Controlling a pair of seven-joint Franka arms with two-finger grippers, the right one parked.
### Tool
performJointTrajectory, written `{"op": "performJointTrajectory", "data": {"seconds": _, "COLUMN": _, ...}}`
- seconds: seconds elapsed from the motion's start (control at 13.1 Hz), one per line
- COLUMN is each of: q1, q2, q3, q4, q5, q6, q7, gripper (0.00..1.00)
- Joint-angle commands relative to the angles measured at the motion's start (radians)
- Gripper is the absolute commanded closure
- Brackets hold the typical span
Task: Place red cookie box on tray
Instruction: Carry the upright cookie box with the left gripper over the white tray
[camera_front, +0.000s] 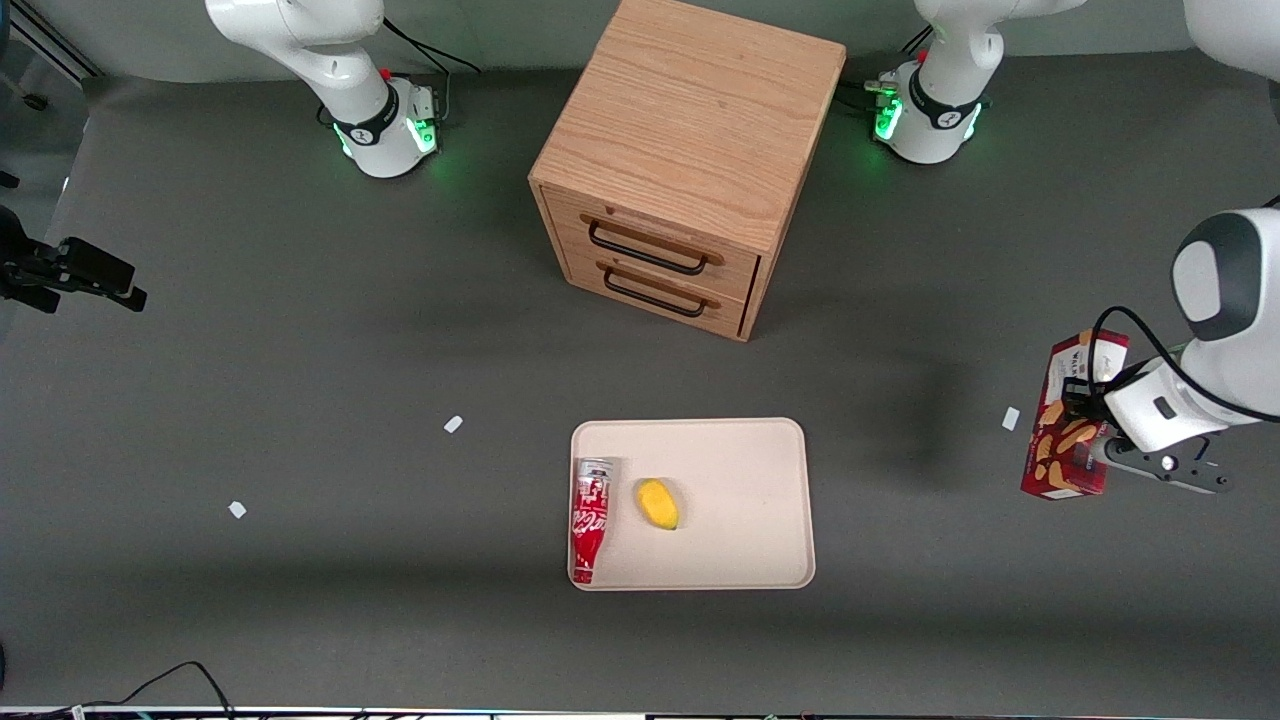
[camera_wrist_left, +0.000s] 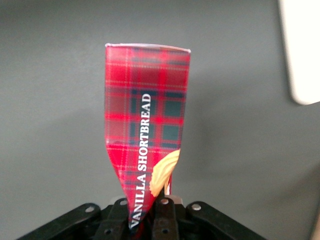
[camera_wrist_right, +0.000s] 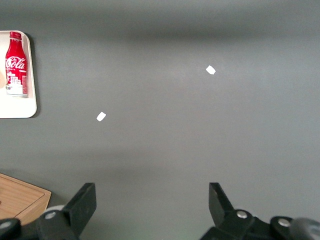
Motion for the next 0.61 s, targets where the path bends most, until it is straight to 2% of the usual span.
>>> {"op": "performJointTrajectory", "data": {"seconds": 0.0, "q1": -0.037, "q2": 0.116, "q3": -0.065, "q4": 0.273, "q5": -0.023, "q6": -0.188, "q7": -0.219, "gripper": 1.0}}
{"op": "performJointTrajectory", "data": {"seconds": 0.23, "q1": -0.123, "q2": 0.265, "q3": -0.105, "q4": 0.512, "q5": -0.022, "q6": -0.271, "q7": -0.419, "gripper": 1.0}}
{"op": "performJointTrajectory", "data": {"seconds": 0.53, "q1": -0.234, "q2": 0.391, "q3": -0.142, "q4": 0.558, "q5": -0.016, "q6": -0.056, "q7": -0.665, "gripper": 1.0}}
